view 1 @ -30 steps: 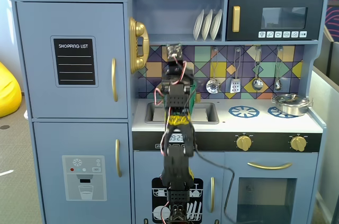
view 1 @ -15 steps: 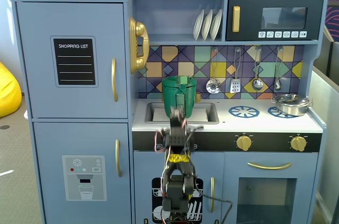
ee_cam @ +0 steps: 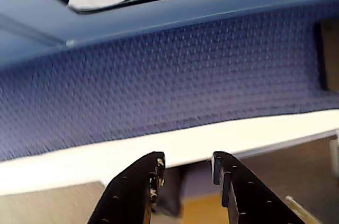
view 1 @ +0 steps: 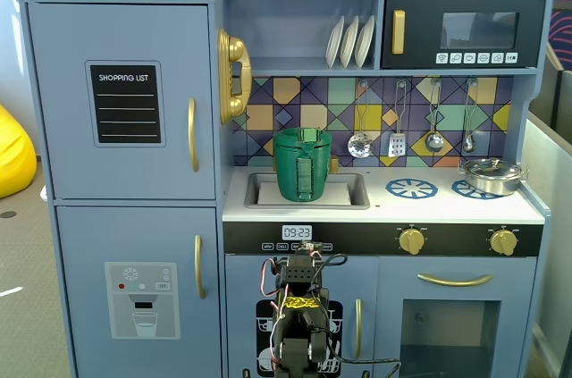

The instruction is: Pick up the lid from the counter and put it on the green recipient

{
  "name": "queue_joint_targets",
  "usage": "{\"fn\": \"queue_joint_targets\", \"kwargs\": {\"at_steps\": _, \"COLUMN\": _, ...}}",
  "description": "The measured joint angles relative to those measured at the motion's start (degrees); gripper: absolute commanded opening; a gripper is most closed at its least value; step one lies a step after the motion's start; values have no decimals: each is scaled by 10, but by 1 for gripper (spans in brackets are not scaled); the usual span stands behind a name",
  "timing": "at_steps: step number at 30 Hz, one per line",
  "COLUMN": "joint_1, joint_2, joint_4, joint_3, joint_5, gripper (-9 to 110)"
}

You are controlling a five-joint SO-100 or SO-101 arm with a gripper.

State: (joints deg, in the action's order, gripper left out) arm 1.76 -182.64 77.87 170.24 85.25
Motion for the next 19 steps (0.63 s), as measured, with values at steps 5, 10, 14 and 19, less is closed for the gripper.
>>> {"fn": "queue_joint_targets", "kwargs": {"at_steps": 5, "joint_1": -11, "joint_2": 0, "joint_4": 0, "joint_3": 0, "joint_5": 11, "gripper": 2}}
{"fn": "queue_joint_targets", "kwargs": {"at_steps": 10, "joint_1": -10, "joint_2": 0, "joint_4": 0, "joint_3": 0, "joint_5": 11, "gripper": 2}}
{"fn": "queue_joint_targets", "kwargs": {"at_steps": 14, "joint_1": -10, "joint_2": 0, "joint_4": 0, "joint_3": 0, "joint_5": 11, "gripper": 2}}
{"fn": "queue_joint_targets", "kwargs": {"at_steps": 19, "joint_1": -10, "joint_2": 0, "joint_4": 0, "joint_3": 0, "joint_5": 11, "gripper": 2}}
